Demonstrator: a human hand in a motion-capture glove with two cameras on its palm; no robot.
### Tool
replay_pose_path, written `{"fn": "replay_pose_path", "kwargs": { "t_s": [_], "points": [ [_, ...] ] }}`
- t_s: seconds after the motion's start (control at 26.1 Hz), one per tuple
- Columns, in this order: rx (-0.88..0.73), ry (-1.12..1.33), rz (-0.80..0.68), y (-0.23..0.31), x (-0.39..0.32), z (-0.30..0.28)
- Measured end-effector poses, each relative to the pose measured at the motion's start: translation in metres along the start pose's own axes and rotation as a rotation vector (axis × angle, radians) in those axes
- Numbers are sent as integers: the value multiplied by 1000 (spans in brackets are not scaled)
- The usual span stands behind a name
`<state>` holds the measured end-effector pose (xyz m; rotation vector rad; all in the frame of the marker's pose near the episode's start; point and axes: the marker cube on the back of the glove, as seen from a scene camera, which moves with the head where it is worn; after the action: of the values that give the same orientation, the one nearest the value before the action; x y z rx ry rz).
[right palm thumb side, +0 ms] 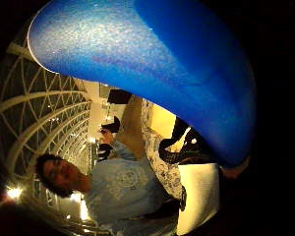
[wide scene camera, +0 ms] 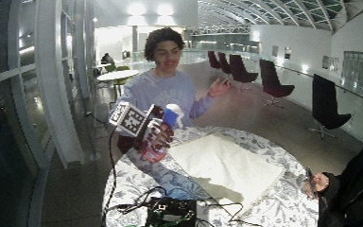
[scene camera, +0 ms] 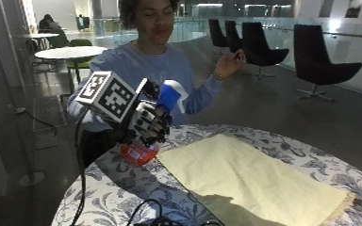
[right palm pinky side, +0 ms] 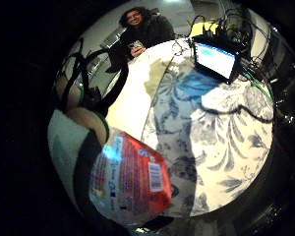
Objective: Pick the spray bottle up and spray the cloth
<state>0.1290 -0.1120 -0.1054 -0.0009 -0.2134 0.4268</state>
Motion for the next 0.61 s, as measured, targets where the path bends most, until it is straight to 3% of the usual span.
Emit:
{"fn": "replay_pose_path", "kwargs": {
  "t_s": [0.61],
  "points": [
    [-236, 138, 25, -32, -43, 54]
  ]
}}
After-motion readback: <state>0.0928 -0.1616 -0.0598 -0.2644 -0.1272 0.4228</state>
